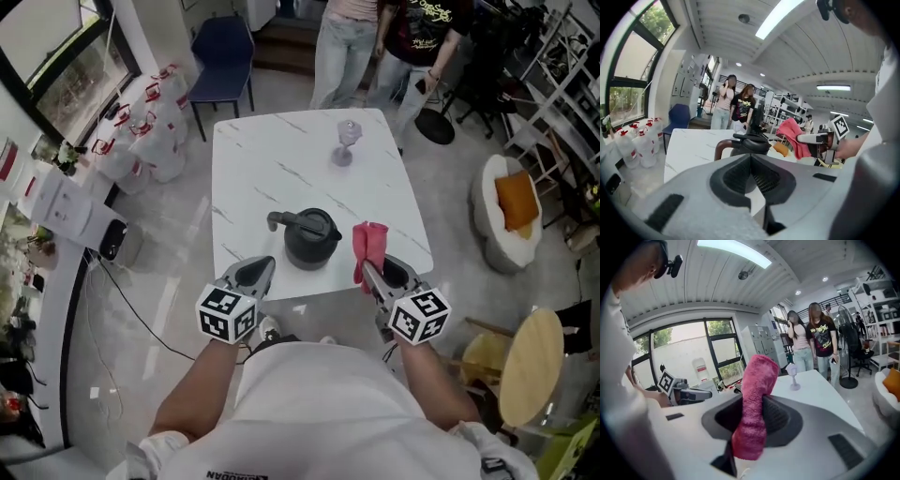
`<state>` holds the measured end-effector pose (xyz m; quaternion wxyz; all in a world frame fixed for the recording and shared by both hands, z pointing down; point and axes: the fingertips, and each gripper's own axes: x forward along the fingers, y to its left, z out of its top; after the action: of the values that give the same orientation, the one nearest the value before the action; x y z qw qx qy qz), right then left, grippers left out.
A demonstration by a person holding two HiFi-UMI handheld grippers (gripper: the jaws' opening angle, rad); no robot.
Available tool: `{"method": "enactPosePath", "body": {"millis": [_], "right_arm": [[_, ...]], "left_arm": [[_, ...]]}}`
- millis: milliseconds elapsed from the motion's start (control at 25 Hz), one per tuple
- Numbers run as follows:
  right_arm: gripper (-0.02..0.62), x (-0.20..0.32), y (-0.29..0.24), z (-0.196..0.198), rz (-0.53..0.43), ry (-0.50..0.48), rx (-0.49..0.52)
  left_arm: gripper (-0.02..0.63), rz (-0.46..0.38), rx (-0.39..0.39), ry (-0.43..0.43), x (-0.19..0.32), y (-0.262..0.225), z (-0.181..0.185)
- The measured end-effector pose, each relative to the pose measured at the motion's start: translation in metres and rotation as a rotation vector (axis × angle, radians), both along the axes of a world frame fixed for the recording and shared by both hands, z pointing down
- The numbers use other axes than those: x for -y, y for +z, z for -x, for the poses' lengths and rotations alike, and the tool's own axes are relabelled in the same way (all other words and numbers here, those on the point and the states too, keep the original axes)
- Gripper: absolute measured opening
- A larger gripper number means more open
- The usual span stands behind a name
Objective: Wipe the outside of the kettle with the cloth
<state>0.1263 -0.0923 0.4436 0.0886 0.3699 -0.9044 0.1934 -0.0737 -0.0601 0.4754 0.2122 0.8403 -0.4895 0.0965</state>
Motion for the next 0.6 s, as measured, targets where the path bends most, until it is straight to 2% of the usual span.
{"method": "enactPosePath", "body": {"millis": [160, 600], "right_arm": [[0.119, -0.011, 0.009, -0.010, 0.011, -0.005, 0.010], [0.117, -0.025, 0.022, -0.020, 0.034, -0.027, 0.023]], "left_arm": [[0.002, 0.010, 0.001, -0.041, -0.019, 0.004, -0.013], [0.002, -0.003, 0.028, -0.059, -0.027, -0.003, -0.030]]}}
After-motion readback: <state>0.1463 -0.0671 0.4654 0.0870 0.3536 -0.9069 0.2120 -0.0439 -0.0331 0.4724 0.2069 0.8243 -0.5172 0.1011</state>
